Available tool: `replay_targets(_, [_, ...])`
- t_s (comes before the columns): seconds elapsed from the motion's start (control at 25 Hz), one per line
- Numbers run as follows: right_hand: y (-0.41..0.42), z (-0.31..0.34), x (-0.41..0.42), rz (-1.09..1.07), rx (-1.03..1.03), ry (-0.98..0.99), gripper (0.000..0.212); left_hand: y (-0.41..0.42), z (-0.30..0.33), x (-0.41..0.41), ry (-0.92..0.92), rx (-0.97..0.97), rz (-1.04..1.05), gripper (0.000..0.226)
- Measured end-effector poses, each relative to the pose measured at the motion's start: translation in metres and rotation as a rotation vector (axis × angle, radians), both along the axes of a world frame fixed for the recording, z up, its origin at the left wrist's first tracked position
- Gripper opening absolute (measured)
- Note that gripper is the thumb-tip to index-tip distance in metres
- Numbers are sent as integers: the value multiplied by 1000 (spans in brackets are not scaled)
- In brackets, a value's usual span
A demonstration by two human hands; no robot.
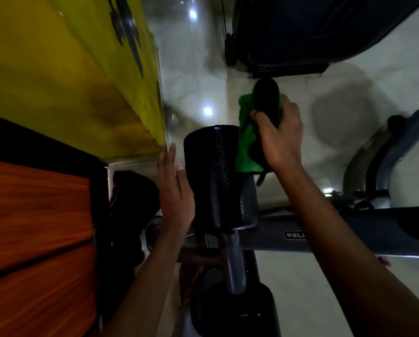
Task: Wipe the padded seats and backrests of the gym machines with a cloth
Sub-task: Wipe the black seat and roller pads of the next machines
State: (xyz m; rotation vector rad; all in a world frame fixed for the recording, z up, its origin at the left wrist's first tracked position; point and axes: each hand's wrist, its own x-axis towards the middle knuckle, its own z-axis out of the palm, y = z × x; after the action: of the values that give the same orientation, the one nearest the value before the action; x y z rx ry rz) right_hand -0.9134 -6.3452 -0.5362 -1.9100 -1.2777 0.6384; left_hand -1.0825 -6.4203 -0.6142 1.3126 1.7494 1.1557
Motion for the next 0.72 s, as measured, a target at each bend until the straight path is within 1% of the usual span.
replay_targets(0.08, [-22,0,6,96,-11,-123,50,-4,13,19,1,46,-63,48])
replay_targets(0.2, [-82,-11,-13,275,-101,-263,67,-11,12,39,131,18,-184,52])
replay_targets(0.28, [-104,-18,-30,254,-86,-346,68,-10,3,35,113,16,-192,53])
replay_targets(0.36, [-85,-20,-39,229,-60,-406,67,-11,-2,28,60,22,-193,52])
replay_targets(0.44, [-38,-19,-42,206,-84,-429,63,-12,-4,25,30,19,-202,51])
replay_targets(0.52, [7,-18,-40,210,-151,-396,54,-13,-3,25,5,8,-203,52])
replay_targets(0.56, [14,-19,-38,217,-154,-381,53,-13,-3,24,-1,-2,-202,52])
replay_targets(0.64, [-11,-23,-34,250,-84,-402,60,-14,-5,21,-36,-8,-192,53])
replay_targets(0.72, [-75,-22,-33,280,-42,-398,69,-14,-6,18,-84,4,-182,53])
